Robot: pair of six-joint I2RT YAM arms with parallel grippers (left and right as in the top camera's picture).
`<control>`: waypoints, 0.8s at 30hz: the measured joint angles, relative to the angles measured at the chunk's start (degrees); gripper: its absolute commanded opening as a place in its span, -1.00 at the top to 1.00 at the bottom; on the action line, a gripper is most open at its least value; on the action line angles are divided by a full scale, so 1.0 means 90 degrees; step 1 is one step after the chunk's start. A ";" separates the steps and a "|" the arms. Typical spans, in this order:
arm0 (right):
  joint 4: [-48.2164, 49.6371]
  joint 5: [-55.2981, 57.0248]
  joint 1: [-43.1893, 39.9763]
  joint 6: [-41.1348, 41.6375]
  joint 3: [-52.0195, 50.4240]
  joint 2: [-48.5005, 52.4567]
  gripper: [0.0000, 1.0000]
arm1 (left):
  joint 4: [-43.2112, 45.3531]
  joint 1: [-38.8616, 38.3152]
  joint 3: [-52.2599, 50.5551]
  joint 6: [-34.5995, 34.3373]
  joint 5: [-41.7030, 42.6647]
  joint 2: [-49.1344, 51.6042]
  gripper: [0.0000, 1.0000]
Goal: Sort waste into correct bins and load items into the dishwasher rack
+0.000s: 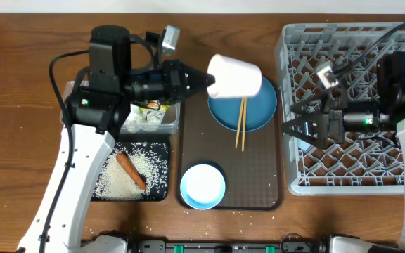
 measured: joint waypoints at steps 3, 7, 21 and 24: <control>0.0114 -0.0389 0.0019 -0.0223 0.0000 0.0000 -0.99 | 0.0000 -0.0112 0.0000 -0.0027 0.0527 0.0000 0.88; 0.0330 -0.0707 0.0199 -0.0376 0.0000 -0.0002 -0.99 | 0.0012 -0.0321 0.0000 -0.0029 0.0806 0.0000 0.88; 0.0877 -0.1231 0.0721 -0.0068 0.0000 0.0000 -0.98 | 0.0056 -0.0517 0.0000 -0.0019 0.0495 0.0000 0.88; 0.0991 -0.1338 0.0833 -0.0061 0.0000 0.0000 -0.99 | 0.0056 -0.0517 0.0000 -0.0019 0.0471 0.0000 0.88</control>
